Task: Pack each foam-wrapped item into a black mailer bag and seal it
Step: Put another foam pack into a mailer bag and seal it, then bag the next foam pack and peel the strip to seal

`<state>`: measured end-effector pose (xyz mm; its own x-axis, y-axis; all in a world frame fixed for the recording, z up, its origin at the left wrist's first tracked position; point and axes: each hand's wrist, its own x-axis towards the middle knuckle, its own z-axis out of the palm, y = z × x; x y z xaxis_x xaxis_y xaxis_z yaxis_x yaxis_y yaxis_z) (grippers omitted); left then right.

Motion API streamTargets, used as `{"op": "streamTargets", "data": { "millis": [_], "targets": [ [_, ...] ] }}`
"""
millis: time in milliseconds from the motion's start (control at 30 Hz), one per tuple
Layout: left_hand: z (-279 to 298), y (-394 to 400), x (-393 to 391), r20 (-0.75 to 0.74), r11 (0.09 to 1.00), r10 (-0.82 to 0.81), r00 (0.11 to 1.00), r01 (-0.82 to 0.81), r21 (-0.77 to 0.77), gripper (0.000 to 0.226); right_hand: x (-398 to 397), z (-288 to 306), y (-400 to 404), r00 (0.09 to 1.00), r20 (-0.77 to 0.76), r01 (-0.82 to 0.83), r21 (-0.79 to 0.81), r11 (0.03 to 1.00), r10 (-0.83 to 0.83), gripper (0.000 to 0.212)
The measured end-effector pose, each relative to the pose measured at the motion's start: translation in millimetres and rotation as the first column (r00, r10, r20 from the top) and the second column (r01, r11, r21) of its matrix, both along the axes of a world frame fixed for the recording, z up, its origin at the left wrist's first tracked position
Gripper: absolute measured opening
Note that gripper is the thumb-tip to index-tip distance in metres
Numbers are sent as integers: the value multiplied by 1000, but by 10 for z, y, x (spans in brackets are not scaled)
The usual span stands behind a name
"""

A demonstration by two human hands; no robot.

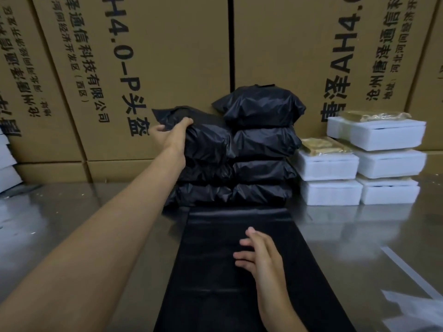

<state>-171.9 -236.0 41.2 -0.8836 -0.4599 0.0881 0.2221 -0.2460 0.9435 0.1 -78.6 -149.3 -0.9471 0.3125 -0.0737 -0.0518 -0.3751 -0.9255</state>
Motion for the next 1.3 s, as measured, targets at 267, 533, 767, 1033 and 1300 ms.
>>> {"op": "streamTargets", "data": {
  "millis": [267, 533, 767, 1033, 1300],
  "targets": [
    [-388, -54, -585, 195, 976, -36, 980, 76, -202, 92, -79, 11, -16, 1000, 26, 13, -22, 1000, -13, 14],
    [-155, 268, -458, 68, 815, 197, 978, -124, -566, 78, -47, 38, 38, 997, 71, 16, -120, 993, -7, 18],
    [-304, 290, -143, 162, 710, -26, 986, 132, -692, 71, 100, 33, 55, 994, 98, -45, -36, 998, 48, 18],
    [-705, 1266, 587, -28, 251, -335, 942, 60, -966, 23, 326, 255, 957, 985, 99, -103, -317, 943, 140, 26],
    [-1034, 2417, 598, 256, 193, -497, 829, 393, -899, 54, 482, 15, 1605, 997, 69, 29, -678, 734, 24, 41]
  ]
}}
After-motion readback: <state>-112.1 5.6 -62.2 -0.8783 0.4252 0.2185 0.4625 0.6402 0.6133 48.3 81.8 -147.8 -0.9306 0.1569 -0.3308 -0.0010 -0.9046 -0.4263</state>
